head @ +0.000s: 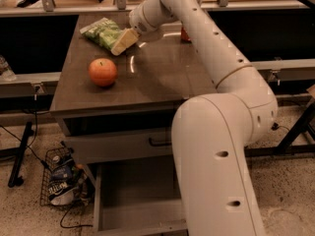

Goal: Place green jalapeno chip bag into middle drawer

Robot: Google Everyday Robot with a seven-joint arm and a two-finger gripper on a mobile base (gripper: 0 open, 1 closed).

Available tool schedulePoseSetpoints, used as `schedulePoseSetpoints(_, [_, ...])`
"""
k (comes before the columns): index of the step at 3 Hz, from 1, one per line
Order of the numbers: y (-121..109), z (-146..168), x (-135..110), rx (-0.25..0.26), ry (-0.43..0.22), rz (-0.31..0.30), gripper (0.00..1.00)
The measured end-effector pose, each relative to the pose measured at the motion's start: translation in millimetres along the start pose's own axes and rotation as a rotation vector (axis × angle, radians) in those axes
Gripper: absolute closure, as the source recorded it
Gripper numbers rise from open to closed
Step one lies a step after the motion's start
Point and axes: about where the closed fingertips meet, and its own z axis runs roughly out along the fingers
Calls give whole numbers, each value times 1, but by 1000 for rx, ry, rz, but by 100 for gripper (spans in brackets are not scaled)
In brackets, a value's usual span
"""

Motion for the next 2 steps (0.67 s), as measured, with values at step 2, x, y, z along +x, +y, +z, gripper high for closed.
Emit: schedulePoseSetpoints(2, [-4, 35, 12, -16, 17, 95, 25])
